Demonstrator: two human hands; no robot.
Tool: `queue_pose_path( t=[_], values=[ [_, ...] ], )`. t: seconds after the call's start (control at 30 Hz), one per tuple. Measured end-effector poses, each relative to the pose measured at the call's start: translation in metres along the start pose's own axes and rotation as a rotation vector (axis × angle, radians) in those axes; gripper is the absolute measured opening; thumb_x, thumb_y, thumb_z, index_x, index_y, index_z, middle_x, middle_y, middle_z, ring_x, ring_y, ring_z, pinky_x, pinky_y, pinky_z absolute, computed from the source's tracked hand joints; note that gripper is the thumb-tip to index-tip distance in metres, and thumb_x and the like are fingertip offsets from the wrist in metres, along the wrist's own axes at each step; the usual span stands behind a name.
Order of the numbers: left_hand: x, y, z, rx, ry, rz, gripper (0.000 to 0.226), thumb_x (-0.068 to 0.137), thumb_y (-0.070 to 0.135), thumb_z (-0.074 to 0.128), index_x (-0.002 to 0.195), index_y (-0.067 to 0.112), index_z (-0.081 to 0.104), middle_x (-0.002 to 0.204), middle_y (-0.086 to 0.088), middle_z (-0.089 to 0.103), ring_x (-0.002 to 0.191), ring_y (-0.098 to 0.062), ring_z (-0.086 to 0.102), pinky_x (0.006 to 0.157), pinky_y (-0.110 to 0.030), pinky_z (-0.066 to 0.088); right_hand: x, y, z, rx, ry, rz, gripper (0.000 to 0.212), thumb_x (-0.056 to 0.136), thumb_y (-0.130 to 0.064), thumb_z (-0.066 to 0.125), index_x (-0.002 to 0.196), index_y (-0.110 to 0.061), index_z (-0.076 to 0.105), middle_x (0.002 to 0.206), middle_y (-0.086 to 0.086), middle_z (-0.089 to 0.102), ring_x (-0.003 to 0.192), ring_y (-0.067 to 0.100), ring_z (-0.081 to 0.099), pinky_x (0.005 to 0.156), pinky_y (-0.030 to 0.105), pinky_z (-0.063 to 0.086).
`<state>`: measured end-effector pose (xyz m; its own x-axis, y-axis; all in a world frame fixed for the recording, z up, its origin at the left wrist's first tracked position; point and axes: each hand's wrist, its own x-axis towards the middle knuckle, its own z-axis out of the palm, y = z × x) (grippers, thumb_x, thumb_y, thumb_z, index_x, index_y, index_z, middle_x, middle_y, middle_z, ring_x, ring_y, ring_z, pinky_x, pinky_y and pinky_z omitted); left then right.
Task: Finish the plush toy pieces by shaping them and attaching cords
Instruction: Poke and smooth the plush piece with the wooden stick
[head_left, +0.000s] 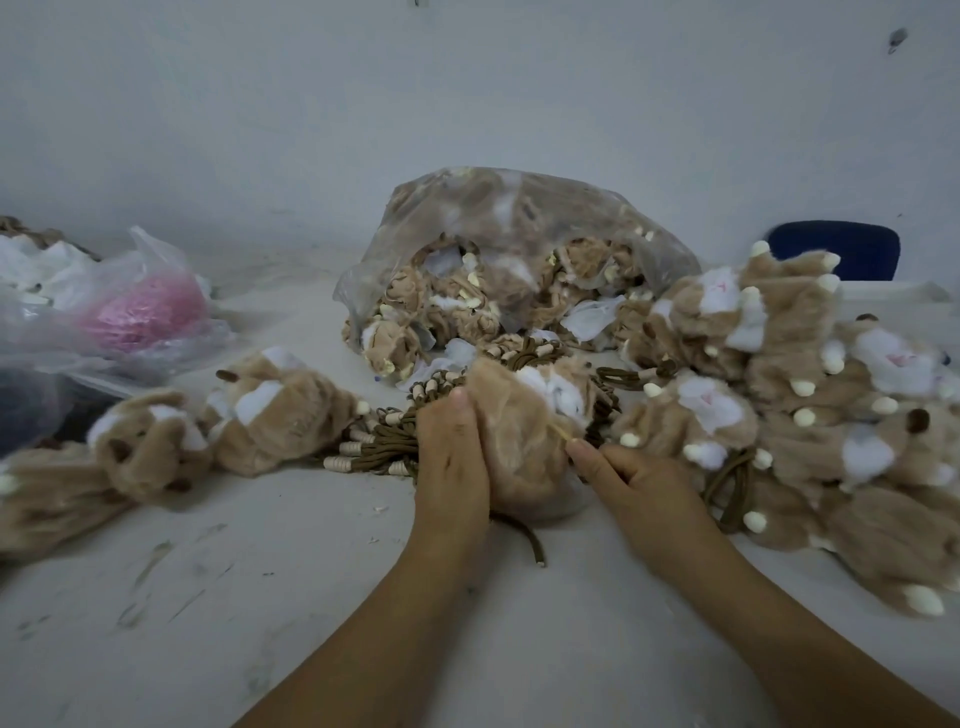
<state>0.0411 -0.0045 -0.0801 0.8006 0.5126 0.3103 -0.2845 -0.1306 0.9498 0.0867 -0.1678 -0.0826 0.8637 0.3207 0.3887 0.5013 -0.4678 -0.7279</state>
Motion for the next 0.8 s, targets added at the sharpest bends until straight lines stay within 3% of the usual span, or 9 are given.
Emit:
queue_pose_path(
  t=[0.07, 0.1, 0.2, 0.27, 0.4, 0.57, 0.67, 0.73, 0.8],
  values=[
    [0.0, 0.001, -0.004, 0.056, -0.02, 0.09, 0.059, 0.085, 0.074, 0.041, 0.138, 0.049, 0.037, 0.142, 0.027, 0.036, 0.123, 0.024, 0.033, 0.091, -0.002, 0.035, 0.0, -0.001, -0.001, -0.089, 0.018, -0.04, 0.064, 0.074, -0.074, 0.038, 0.054, -0.013, 0.044, 0.043, -0.005, 0.039, 0.042, 0.008, 0.038, 0.045, 0.025, 0.032],
    [0.001, 0.002, -0.004, 0.071, -0.073, 0.104, 0.058, 0.082, 0.068, 0.051, 0.136, 0.055, 0.035, 0.145, 0.027, 0.036, 0.125, 0.021, 0.035, 0.093, -0.006, 0.038, -0.001, -0.001, -0.001, -0.131, 0.021, -0.057, 0.063, 0.075, -0.074, 0.036, 0.053, -0.015, 0.042, 0.044, -0.005, 0.041, 0.044, 0.009, 0.04, 0.047, 0.027, 0.034],
    [0.004, 0.001, -0.002, 0.06, -0.101, 0.082, 0.025, 0.085, 0.048, 0.07, 0.106, 0.044, 0.058, 0.103, 0.027, 0.067, 0.093, 0.01, 0.063, 0.072, -0.008, 0.049, -0.003, 0.002, -0.001, -0.142, 0.035, -0.069, 0.062, 0.075, -0.074, 0.035, 0.054, -0.016, 0.044, 0.049, -0.001, 0.045, 0.046, 0.01, 0.043, 0.049, 0.029, 0.035],
    [0.005, -0.001, -0.001, 0.062, -0.034, 0.099, 0.022, 0.088, 0.054, 0.062, 0.093, 0.033, 0.062, 0.085, 0.027, 0.068, 0.079, 0.009, 0.064, 0.063, -0.006, 0.046, -0.003, 0.004, -0.004, -0.126, 0.023, -0.085, 0.066, 0.076, -0.073, 0.036, 0.057, -0.012, 0.048, 0.051, 0.003, 0.046, 0.046, 0.008, 0.041, 0.048, 0.03, 0.035],
    [0.001, -0.003, 0.0, -0.016, 0.022, 0.115, 0.045, 0.092, 0.063, 0.035, 0.095, 0.028, 0.062, 0.084, 0.022, 0.067, 0.08, 0.008, 0.063, 0.068, -0.007, 0.046, 0.0, 0.009, -0.012, -0.182, -0.03, -0.098, 0.071, 0.076, -0.074, 0.034, 0.063, -0.008, 0.055, 0.05, 0.004, 0.048, 0.048, 0.013, 0.045, 0.05, 0.03, 0.035],
    [-0.001, 0.001, -0.001, -0.076, 0.087, 0.026, 0.075, 0.083, 0.074, 0.024, 0.114, 0.02, 0.066, 0.107, 0.012, 0.071, 0.106, -0.002, 0.062, 0.082, -0.01, 0.049, 0.003, 0.008, -0.02, -0.189, -0.019, -0.156, 0.064, 0.076, -0.073, 0.04, 0.053, -0.013, 0.036, 0.046, -0.006, 0.034, 0.045, 0.007, 0.035, 0.046, 0.025, 0.026],
    [-0.004, 0.007, 0.0, -0.096, 0.079, -0.03, 0.062, 0.081, 0.074, 0.022, 0.075, 0.031, 0.066, 0.074, 0.021, 0.071, 0.075, 0.008, 0.065, 0.061, -0.003, 0.044, 0.0, 0.003, -0.014, -0.143, -0.023, -0.167, 0.058, 0.077, -0.07, 0.042, 0.051, -0.019, 0.036, 0.046, -0.009, 0.037, 0.045, 0.004, 0.036, 0.046, 0.021, 0.026],
    [-0.006, 0.011, 0.003, -0.091, 0.049, -0.011, 0.059, 0.082, 0.073, 0.021, 0.075, 0.034, 0.065, 0.071, 0.031, 0.068, 0.072, 0.016, 0.063, 0.057, 0.0, 0.042, -0.001, -0.002, -0.005, -0.061, -0.022, -0.144, 0.056, 0.077, -0.069, 0.041, 0.051, -0.02, 0.041, 0.047, -0.011, 0.04, 0.046, 0.002, 0.038, 0.046, 0.017, 0.028],
    [-0.006, 0.008, 0.007, -0.09, -0.048, 0.003, 0.061, 0.089, 0.074, 0.027, 0.08, 0.027, 0.065, 0.071, 0.022, 0.071, 0.068, 0.006, 0.067, 0.056, -0.007, 0.048, -0.003, -0.006, 0.004, 0.035, -0.033, -0.097, 0.059, 0.076, -0.069, 0.039, 0.054, -0.015, 0.045, 0.048, -0.01, 0.041, 0.048, 0.001, 0.038, 0.048, 0.017, 0.03]
  ],
)
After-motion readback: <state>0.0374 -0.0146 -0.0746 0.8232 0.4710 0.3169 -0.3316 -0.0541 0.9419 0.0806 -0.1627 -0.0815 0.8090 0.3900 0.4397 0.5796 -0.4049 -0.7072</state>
